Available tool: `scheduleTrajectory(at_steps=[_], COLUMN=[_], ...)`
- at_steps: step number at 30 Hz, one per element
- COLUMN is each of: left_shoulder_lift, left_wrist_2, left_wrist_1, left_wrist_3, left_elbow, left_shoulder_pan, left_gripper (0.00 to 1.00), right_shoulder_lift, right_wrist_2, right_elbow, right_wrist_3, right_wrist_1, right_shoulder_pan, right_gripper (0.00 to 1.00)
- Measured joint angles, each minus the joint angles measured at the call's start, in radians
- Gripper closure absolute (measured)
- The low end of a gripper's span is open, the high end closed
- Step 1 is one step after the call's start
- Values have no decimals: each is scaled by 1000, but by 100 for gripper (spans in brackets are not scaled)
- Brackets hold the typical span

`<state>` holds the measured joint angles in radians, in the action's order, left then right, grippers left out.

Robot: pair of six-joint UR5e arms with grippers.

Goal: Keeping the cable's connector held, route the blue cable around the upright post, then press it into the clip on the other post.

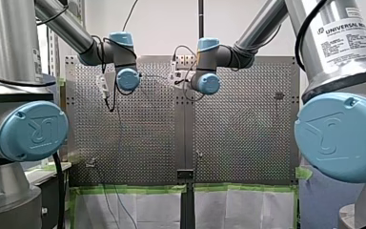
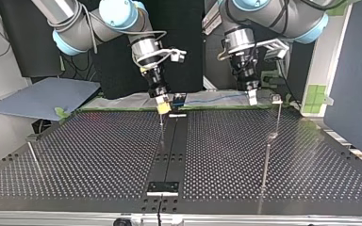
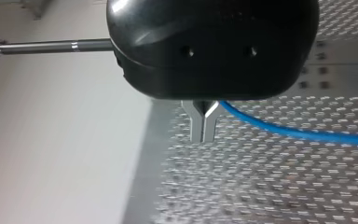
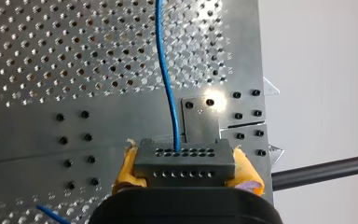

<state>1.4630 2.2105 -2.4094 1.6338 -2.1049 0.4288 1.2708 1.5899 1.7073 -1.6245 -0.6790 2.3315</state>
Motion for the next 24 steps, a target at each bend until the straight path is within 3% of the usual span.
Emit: scheduleTrajectory(at_steps=[6,14,24], left_shoulder_lift=[-57,-64,-59], left_wrist_2=[-8,-41,-90], left_wrist_1=[-65,-146,-248], left_wrist_3=[2,5,20], left_elbow=[65,146,249], left_shoulder_pan=[-17,-43,-115], left_gripper=[100,100,100], right_shoulder_lift=[-6,-11,-38], right_wrist_2=[-24,-63,-75], right_elbow=[-46,-112,-209], right_wrist_3=[-40,-77,-89], right_wrist_1=[0,2,45], right_shoulder_pan=[-7,-10,-1], right_gripper=[100,100,100])
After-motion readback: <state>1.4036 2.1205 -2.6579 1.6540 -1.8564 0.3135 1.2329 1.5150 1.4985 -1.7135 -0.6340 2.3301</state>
